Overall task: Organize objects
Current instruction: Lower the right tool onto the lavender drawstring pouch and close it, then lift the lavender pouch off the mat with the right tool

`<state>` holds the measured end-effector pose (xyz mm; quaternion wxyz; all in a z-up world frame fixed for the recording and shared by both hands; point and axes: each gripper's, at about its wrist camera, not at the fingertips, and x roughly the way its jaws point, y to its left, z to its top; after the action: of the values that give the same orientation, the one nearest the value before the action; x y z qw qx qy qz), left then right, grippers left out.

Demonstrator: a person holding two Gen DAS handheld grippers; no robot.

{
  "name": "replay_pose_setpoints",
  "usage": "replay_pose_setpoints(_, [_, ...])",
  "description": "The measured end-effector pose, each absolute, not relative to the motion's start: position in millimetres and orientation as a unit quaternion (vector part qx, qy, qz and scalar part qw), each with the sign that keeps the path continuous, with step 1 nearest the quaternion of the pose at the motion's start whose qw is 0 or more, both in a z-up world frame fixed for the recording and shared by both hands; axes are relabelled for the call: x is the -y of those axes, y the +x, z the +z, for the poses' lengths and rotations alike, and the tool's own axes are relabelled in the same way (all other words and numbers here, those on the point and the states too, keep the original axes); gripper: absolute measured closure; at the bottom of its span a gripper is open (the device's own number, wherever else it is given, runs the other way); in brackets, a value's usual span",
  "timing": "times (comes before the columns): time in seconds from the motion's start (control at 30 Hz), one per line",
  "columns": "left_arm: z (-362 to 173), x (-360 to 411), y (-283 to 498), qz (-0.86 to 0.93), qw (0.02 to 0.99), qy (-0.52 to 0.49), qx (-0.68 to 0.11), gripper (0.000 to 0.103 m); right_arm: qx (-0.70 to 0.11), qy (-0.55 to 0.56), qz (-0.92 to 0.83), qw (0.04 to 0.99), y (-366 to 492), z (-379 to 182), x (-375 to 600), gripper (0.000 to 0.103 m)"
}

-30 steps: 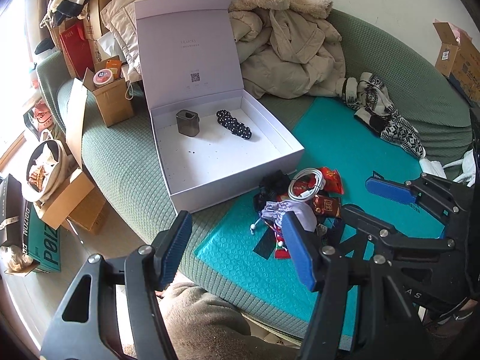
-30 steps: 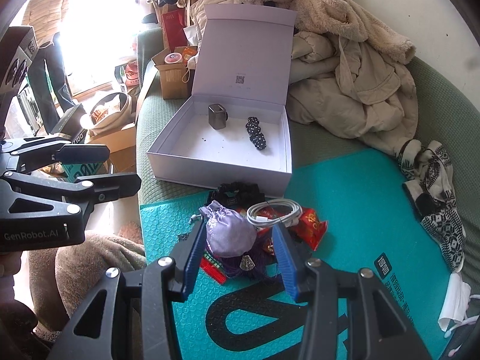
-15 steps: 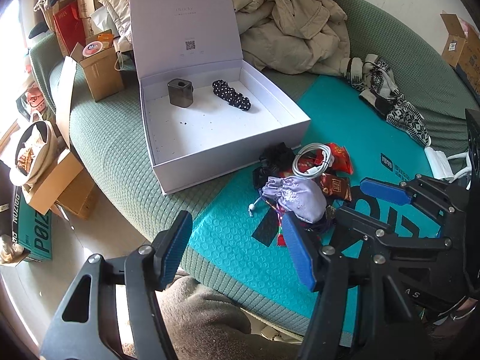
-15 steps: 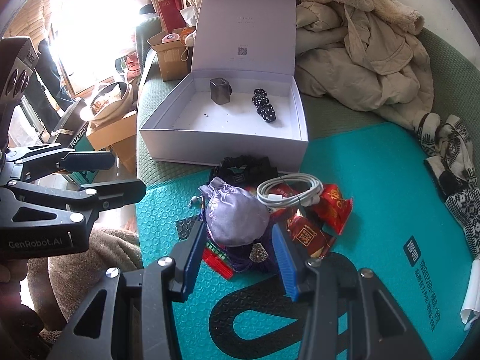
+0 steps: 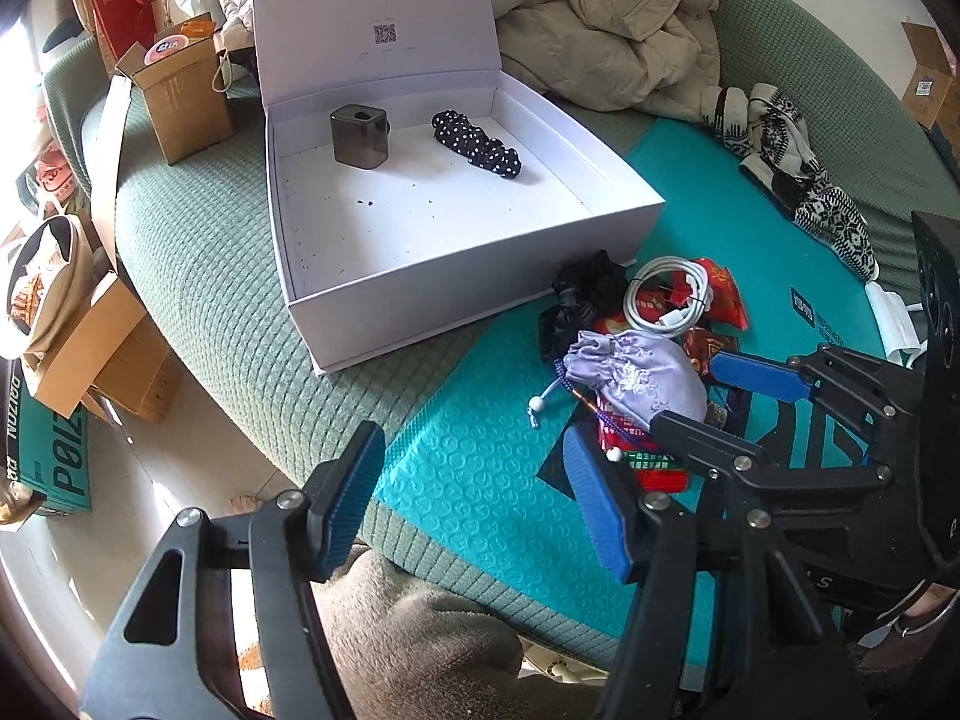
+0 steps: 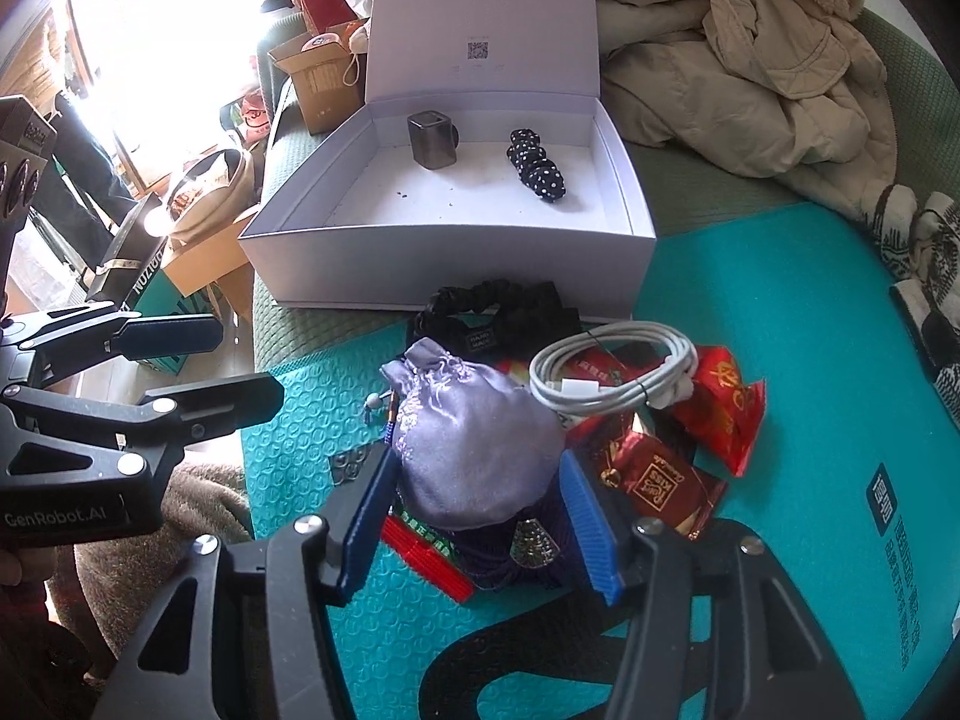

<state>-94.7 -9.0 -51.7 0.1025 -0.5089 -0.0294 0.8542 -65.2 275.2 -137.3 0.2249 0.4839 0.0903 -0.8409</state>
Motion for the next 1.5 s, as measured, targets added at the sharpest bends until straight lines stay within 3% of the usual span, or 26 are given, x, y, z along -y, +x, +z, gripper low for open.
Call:
replay_pose_setpoints(0.47, [-60.2,9.1,-111.5,0.849,0.109,-0.516,0.02,0.042,-0.085,0.493,-0.836,0.225,-78.8,-158.4,-267.9,0.039])
replay_pose_setpoints(0.53, [-60.3,6.6,-112.2,0.849,0.112,-0.516,0.016,0.042,-0.075,0.488,-0.839,0.23,-78.2,-156.7,-269.9,0.055])
replay_pose_setpoints(0.63, [-60.9,4.1,-113.1,0.848,0.113,-0.517,0.013,0.042,-0.062,0.481,-0.842,0.237,-76.3,-151.5,-275.1,0.06])
replay_pose_setpoints(1.5, [-47.1,-40.3,-89.2,0.85,0.156,-0.504,0.007,0.043,-0.005,0.45,-0.876,0.174,-19.8,-115.0,-365.6,0.062])
